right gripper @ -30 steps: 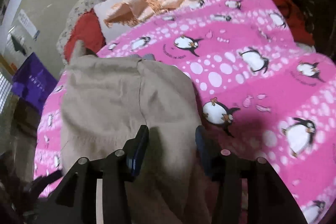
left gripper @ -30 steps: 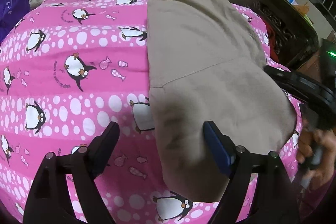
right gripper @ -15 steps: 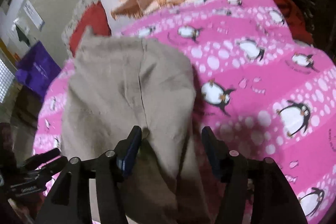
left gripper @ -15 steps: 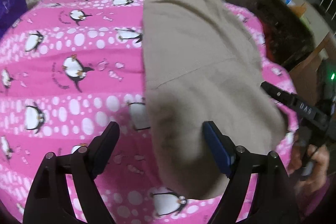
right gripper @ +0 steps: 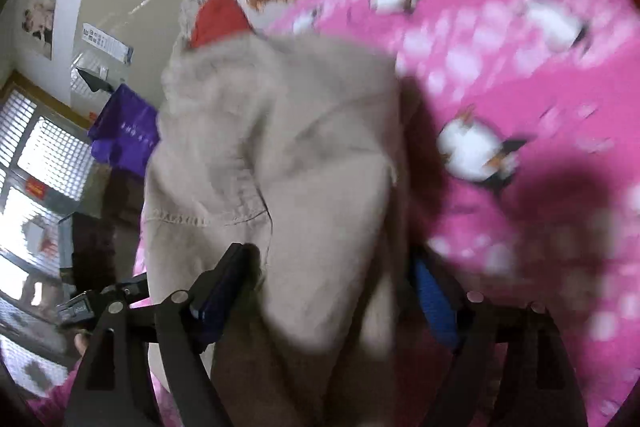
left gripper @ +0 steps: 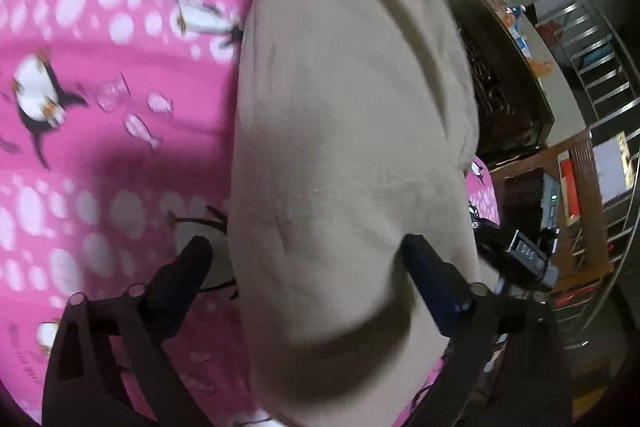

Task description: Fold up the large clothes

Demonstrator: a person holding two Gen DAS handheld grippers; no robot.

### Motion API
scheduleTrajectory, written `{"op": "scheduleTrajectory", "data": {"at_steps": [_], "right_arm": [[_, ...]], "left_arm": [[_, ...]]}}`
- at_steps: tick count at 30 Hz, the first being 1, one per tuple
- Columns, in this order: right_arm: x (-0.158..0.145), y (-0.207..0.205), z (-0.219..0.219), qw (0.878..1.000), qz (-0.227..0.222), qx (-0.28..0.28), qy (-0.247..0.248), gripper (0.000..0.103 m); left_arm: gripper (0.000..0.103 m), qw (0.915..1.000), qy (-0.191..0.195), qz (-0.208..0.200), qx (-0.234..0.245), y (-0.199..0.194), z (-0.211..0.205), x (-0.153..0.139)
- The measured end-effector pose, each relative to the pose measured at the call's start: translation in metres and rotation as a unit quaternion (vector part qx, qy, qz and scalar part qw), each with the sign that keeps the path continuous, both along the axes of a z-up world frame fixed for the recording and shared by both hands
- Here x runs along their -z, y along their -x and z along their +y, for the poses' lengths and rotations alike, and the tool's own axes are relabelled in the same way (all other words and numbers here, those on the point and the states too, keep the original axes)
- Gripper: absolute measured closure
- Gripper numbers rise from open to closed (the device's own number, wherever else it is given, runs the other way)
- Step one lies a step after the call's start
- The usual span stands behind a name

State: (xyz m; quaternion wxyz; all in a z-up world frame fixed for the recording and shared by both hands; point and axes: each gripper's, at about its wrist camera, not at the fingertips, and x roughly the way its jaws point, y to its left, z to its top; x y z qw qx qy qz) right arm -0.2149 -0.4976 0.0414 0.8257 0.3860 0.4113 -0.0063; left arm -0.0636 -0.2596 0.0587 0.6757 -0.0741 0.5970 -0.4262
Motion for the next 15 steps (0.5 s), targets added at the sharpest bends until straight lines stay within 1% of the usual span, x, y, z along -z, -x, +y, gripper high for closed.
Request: {"op": "scheduleTrajectory", "data": {"at_steps": [1,2,3,4,5,6,7,9,10,11,13,15], "right_arm": [[0.003,-0.003,0.001,1.000,-0.004,0.003,-0.008,0.020],[0.002,-0.005,0.002,1.000,-0.011,0.004,-0.011,0.028],[0.000,-0.007,0.005,1.000,-0.016,-0.001,-0.016,0.043],[-0.005,-0.008,0.010,1.000,-0.017,-0.007,-0.017,0.048],[-0.014,-0.009,0.018,1.000,-0.024,-0.017,-0.009,0.057],[-0.022,-0.008,0.024,0.999,-0.028,-0.024,0.001,0.064],[-0.029,-0.006,0.029,0.999,-0.031,-0.030,0.008,0.066],[-0.048,-0.001,0.040,0.998,-0.048,-0.044,0.007,0.072],[-0.057,0.002,0.046,0.997,-0.055,-0.051,0.001,0.072],[-0.065,0.006,0.053,0.996,-0.063,-0.058,-0.005,0.072],[-0.079,0.014,0.074,0.994,-0.080,-0.073,-0.014,0.072],[-0.083,0.022,0.096,0.992,-0.083,-0.086,-0.045,0.072]], "left_arm": [[0.003,1.0000,-0.001,0.006,0.003,0.000,-0.002,0.004],[0.004,0.9999,0.001,0.004,0.010,0.001,-0.004,0.004],[0.018,0.9998,0.006,0.002,0.017,0.003,-0.005,0.001],[0.034,0.9992,0.020,0.002,0.033,0.005,-0.007,-0.006],[0.037,0.9992,0.017,-0.004,0.036,0.007,-0.007,-0.011],[0.048,0.9990,0.016,-0.016,0.039,0.009,-0.006,-0.019],[0.058,0.9983,0.019,-0.026,0.048,0.013,-0.004,-0.028],[0.060,0.9970,0.025,-0.046,0.056,0.018,0.008,-0.050],[0.060,0.9962,0.035,-0.055,0.058,0.023,0.021,-0.067],[0.060,0.9958,0.040,-0.059,0.058,0.025,0.031,-0.076],[0.060,0.9957,0.039,-0.061,0.058,0.032,0.059,-0.096],[0.060,0.9958,0.027,-0.062,0.062,0.039,0.083,-0.105]]}}
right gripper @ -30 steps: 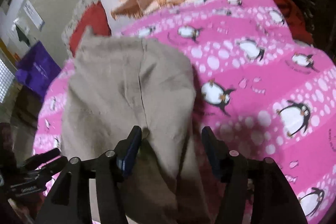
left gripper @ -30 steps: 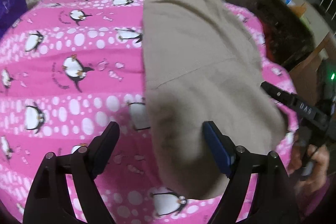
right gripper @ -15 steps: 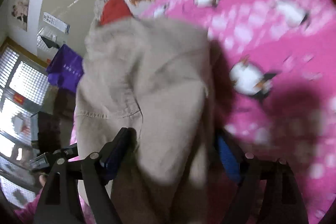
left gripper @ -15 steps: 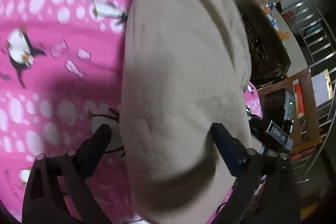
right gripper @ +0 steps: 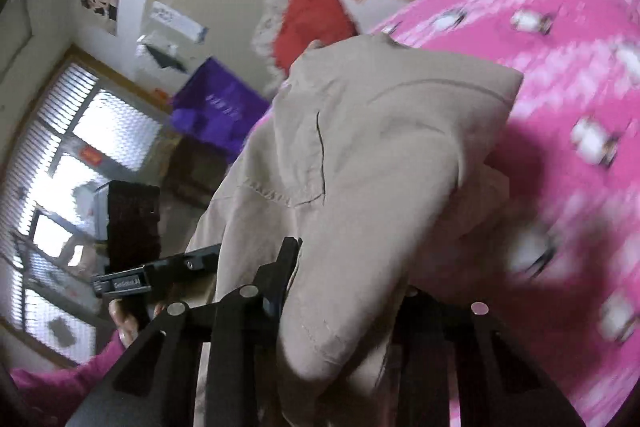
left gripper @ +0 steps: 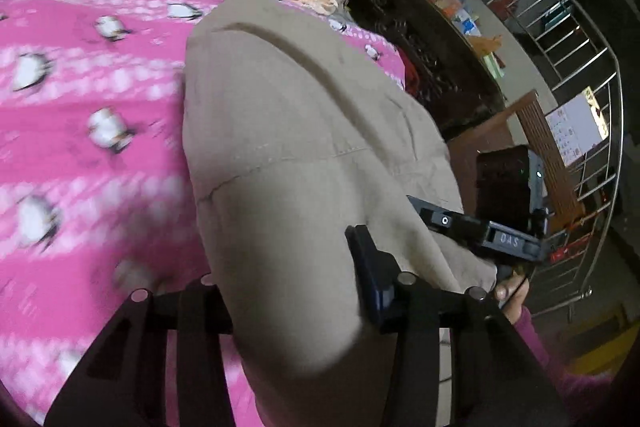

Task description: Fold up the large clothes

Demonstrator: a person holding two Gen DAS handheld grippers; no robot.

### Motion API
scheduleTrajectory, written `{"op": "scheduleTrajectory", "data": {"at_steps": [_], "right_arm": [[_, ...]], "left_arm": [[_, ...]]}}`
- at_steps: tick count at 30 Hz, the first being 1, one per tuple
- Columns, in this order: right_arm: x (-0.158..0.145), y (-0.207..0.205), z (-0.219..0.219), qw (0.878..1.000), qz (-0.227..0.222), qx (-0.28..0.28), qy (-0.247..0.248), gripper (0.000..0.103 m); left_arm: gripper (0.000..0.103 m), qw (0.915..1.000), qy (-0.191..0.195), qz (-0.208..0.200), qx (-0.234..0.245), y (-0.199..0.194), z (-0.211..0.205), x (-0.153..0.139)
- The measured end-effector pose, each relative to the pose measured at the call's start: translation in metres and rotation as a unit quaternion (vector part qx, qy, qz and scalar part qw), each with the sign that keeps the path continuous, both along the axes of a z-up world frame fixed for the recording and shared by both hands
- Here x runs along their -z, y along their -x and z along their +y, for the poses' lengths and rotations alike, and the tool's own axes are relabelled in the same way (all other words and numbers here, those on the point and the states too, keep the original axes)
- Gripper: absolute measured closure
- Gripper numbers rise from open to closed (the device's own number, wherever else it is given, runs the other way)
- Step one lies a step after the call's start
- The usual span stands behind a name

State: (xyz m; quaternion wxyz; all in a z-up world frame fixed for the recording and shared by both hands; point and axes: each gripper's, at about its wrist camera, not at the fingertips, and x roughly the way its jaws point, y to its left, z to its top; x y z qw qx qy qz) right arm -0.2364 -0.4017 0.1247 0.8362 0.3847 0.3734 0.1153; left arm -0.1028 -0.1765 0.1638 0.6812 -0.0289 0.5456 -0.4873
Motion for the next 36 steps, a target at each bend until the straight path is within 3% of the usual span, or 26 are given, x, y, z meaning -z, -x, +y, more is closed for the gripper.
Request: {"op": "scheduleTrajectory", "data": {"at_steps": [3,5,8,12,13,16,17,18,19,22,25,27,29,31,33,36], "right_arm": [[0.008,0.007,0.039,1.000,0.000,-0.016,-0.019,0.065],[0.029,0.008,0.063,0.999,0.031,-0.017,-0.015,0.056],[0.052,0.010,0.082,0.992,0.107,-0.017,0.069,0.054],[0.029,0.024,0.074,0.991,0.084,0.038,0.097,0.028],[0.022,0.023,0.073,0.990,0.078,0.053,0.106,0.027],[0.019,0.002,0.083,0.990,0.074,0.040,0.115,0.027],[0.021,-0.004,0.089,0.990,0.076,0.032,0.117,0.037],[0.024,-0.002,0.096,0.988,0.082,0.026,0.129,0.072],[0.026,-0.007,0.099,0.984,0.088,0.027,0.152,0.089],[0.020,-0.001,0.095,0.966,0.084,0.066,0.234,0.100],[0.046,0.003,0.068,0.958,0.149,0.103,0.223,0.102],[0.047,0.010,0.066,0.960,0.157,0.097,0.213,0.102],[0.030,0.025,0.070,0.965,0.135,0.093,0.205,0.096],[0.007,0.035,0.081,0.963,0.126,0.086,0.224,0.088],[-0.016,0.046,0.098,0.965,0.101,0.063,0.234,0.064],[-0.036,0.053,0.138,0.968,0.061,0.020,0.244,0.062]], "left_arm": [[0.060,0.9994,-0.034,0.002,-0.011,0.018,0.043,0.010],[0.059,0.9970,-0.075,0.004,-0.017,0.028,0.056,0.034],[0.046,0.9878,-0.150,0.003,-0.044,0.035,0.073,0.073],[0.041,0.9876,-0.127,-0.030,-0.088,0.044,0.091,0.057],[0.038,0.9867,-0.124,-0.040,-0.097,0.045,0.091,0.051],[0.035,0.9818,-0.131,-0.084,-0.109,0.051,0.092,0.043],[0.035,0.9801,-0.139,-0.094,-0.105,0.051,0.091,0.048],[0.035,0.9792,-0.145,-0.098,-0.102,0.053,0.094,0.049],[0.035,0.9780,-0.155,-0.100,-0.096,0.056,0.089,0.052],[0.032,0.9745,-0.167,-0.116,-0.095,0.067,0.089,0.061],[0.029,0.9732,-0.170,-0.122,-0.095,0.070,0.087,0.068],[0.029,0.9710,-0.177,-0.129,-0.096,0.072,0.088,0.067],[0.029,0.9702,-0.177,-0.132,-0.099,0.072,0.087,0.067],[0.029,0.9703,-0.175,-0.132,-0.101,0.071,0.087,0.067],[0.029,0.9701,-0.175,-0.132,-0.105,0.072,0.088,0.066],[0.029,0.9684,-0.175,-0.135,-0.114,0.075,0.091,0.062]]}}
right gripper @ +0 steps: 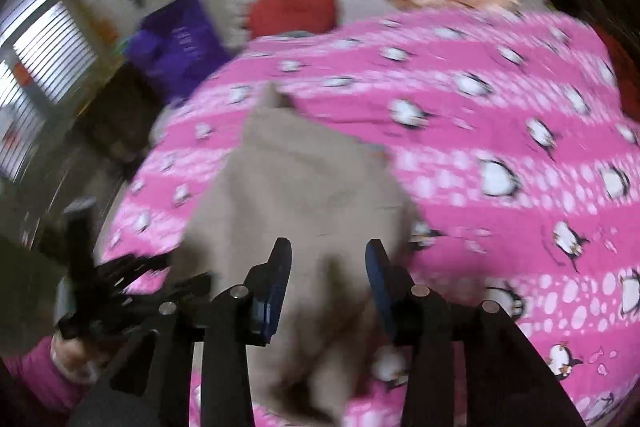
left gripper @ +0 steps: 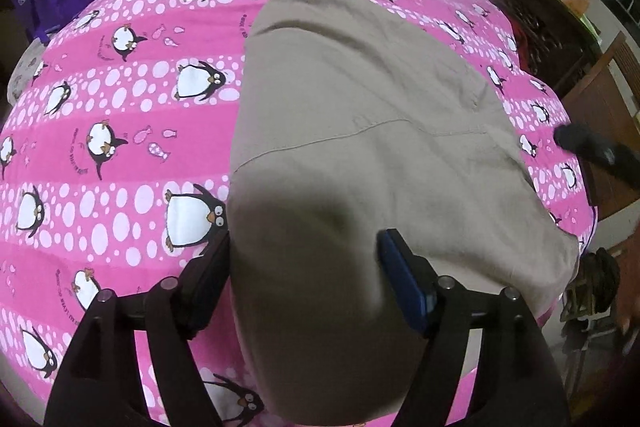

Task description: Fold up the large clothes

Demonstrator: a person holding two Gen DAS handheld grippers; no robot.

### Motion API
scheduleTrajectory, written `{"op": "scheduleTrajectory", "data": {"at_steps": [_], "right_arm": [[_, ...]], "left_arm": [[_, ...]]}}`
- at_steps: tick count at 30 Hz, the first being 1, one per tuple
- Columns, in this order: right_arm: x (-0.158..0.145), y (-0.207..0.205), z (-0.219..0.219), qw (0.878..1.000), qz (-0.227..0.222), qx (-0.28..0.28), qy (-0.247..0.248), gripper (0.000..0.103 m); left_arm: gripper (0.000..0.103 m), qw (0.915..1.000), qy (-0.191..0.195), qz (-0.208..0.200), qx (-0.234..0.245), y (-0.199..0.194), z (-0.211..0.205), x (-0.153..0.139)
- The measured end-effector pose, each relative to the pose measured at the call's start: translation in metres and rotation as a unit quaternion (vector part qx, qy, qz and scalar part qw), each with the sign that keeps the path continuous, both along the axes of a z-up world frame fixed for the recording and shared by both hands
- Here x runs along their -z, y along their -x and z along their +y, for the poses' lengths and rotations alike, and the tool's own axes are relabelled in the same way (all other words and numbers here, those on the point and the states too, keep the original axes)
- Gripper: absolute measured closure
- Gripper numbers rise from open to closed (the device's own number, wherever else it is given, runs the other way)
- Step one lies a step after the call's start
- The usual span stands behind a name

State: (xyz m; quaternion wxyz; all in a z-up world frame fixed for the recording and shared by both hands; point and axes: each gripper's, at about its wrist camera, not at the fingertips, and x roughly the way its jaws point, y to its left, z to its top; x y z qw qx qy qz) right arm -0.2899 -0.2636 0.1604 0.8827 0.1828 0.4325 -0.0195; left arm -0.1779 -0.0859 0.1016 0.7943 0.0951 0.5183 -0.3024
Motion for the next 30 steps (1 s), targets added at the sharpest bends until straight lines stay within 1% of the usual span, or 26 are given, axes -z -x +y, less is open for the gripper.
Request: {"op": "scheduleTrajectory", "data": {"at_steps": [1,2,3,5,8,9,11,12,14,15,17,19,21,24,27,30], "right_arm": [[-0.001,0.001,0.012,1.000,-0.001,-0.014,-0.001,0.063],[0.000,0.002,0.019,1.000,0.001,-0.025,-0.005,0.067],[0.005,0.002,0.025,0.999,0.006,-0.036,-0.007,0.068],[0.025,0.003,0.038,0.998,0.032,-0.047,0.007,0.071],[0.053,0.003,0.036,0.996,0.074,-0.021,0.054,0.072],[0.065,0.003,0.031,0.994,0.089,-0.010,0.059,0.072],[0.083,0.006,0.020,0.994,0.106,0.009,0.037,0.072],[0.083,0.008,0.018,0.994,0.105,0.014,0.032,0.072],[0.076,0.013,0.020,0.994,0.096,0.017,0.039,0.071],[0.069,0.016,0.021,0.995,0.092,0.016,0.044,0.068],[0.055,0.021,0.023,0.995,0.084,0.018,0.049,0.067],[0.039,0.028,0.027,0.996,0.069,0.026,0.054,0.058],[0.025,0.033,0.033,0.996,0.058,0.031,0.063,0.047],[0.011,0.032,0.042,0.994,0.040,0.050,0.088,0.042],[0.001,0.031,0.049,0.990,0.031,0.069,0.121,0.035],[-0.008,0.033,0.054,0.987,0.016,0.081,0.141,0.030]], "left_arm": [[0.029,1.0000,0.000,-0.002,-0.002,0.001,0.001,-0.001],[0.029,1.0000,-0.002,-0.007,-0.005,0.002,0.002,-0.003],[0.029,0.9999,-0.004,-0.009,-0.006,0.003,0.004,-0.004],[0.029,0.9997,-0.008,-0.020,-0.012,0.006,0.008,-0.008],[0.029,0.9993,-0.007,-0.034,-0.016,0.010,0.014,-0.013],[0.029,0.9991,-0.006,-0.037,-0.019,0.010,0.016,-0.014],[0.029,0.9988,-0.005,-0.043,-0.023,0.013,0.019,-0.016],[0.029,0.9986,-0.007,-0.047,-0.024,0.013,0.019,-0.016],[0.029,0.9976,-0.012,-0.061,-0.029,0.017,0.021,-0.020],[0.029,0.9974,-0.011,-0.065,-0.030,0.018,0.021,-0.022],[0.029,0.9967,-0.007,-0.073,-0.035,0.021,0.023,-0.027],[0.029,0.9959,-0.003,-0.081,-0.040,0.022,0.025,-0.032],[0.029,0.9950,-0.003,-0.090,-0.043,0.024,0.025,-0.037],[0.028,0.9927,-0.004,-0.109,-0.052,0.027,0.026,-0.045],[0.022,0.9911,0.009,-0.119,-0.059,0.029,0.030,-0.054],[0.022,0.9887,0.021,-0.129,-0.073,0.031,0.034,-0.062]]}}
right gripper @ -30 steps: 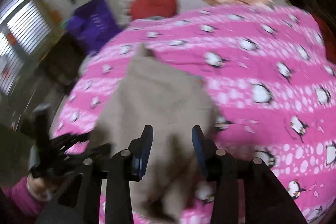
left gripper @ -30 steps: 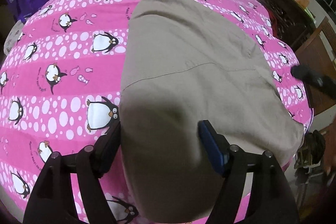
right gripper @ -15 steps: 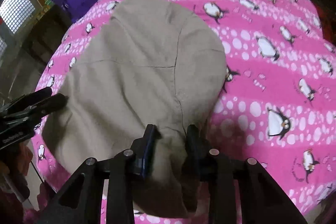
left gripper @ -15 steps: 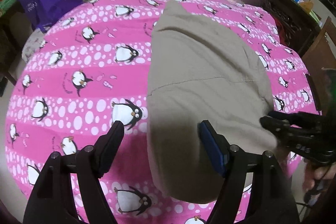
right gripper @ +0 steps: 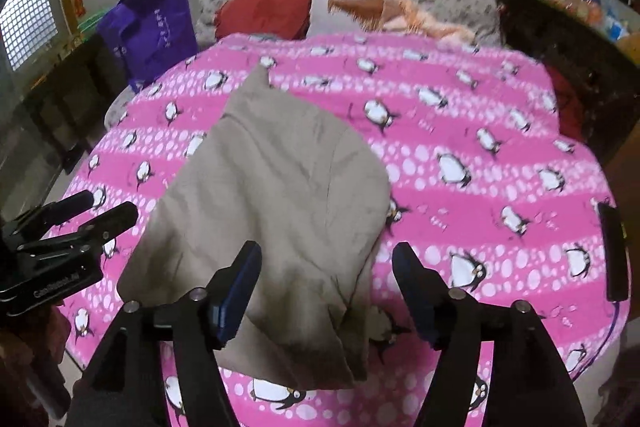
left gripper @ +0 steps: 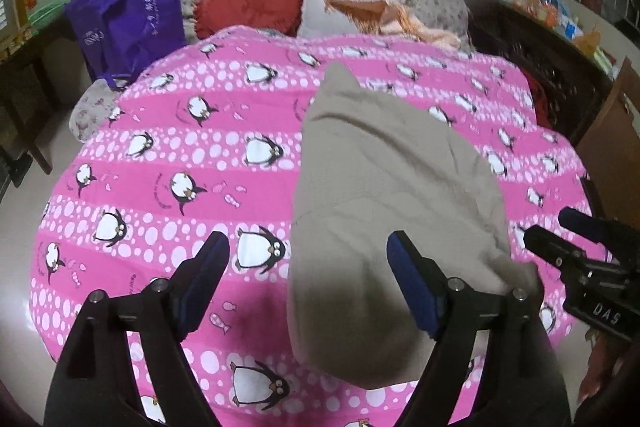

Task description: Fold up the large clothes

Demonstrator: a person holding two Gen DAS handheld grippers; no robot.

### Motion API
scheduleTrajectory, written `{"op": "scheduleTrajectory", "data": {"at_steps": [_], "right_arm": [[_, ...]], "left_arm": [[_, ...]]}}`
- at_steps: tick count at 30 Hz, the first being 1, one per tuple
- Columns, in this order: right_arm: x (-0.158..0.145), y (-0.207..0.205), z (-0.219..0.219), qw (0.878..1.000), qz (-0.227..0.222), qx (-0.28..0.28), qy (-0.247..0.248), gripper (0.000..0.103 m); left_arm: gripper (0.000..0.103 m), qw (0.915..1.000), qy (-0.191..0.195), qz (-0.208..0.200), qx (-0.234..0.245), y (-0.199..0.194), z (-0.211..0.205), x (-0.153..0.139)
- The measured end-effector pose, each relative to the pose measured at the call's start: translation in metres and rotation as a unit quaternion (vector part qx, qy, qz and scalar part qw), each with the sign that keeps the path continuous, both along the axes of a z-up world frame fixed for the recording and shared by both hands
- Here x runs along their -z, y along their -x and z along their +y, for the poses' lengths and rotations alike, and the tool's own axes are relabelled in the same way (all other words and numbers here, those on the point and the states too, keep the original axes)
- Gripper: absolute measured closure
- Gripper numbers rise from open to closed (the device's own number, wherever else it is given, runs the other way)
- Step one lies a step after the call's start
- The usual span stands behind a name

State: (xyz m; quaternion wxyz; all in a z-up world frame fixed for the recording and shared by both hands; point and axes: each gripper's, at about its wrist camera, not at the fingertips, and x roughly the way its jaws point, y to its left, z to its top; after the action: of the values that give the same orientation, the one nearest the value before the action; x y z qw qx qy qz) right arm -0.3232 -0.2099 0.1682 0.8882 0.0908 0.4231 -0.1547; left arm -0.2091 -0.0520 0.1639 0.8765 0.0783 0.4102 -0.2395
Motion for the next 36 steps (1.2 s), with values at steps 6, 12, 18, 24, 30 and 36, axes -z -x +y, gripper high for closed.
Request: {"op": "scheduleTrajectory", "data": {"at_steps": [6,12,18,24,30,36], "right_arm": [[-0.004,0.004,0.007,1.000,-0.011,0.008,0.018,0.024],[-0.002,0.004,0.007,1.000,-0.005,0.010,0.013,0.024],[0.002,0.003,0.004,1.000,-0.002,0.014,-0.003,0.023],[0.004,0.003,0.002,1.000,-0.001,0.016,-0.006,0.023],[0.008,-0.001,0.002,1.000,0.005,0.018,-0.006,0.023],[0.012,-0.004,0.002,1.000,0.012,0.020,-0.008,0.023]], "left_arm": [[0.021,1.0000,0.006,-0.002,-0.005,-0.001,0.005,-0.005],[0.021,0.9999,0.001,-0.006,-0.010,0.001,0.006,-0.004],[0.021,0.9999,0.004,-0.008,-0.012,0.001,0.007,-0.005],[0.021,0.9999,-0.002,-0.008,-0.013,0.001,0.005,-0.004],[0.021,0.9999,-0.006,-0.004,-0.014,0.000,0.001,-0.001],[0.021,0.9999,-0.007,0.001,-0.014,-0.002,0.000,0.003]]}}
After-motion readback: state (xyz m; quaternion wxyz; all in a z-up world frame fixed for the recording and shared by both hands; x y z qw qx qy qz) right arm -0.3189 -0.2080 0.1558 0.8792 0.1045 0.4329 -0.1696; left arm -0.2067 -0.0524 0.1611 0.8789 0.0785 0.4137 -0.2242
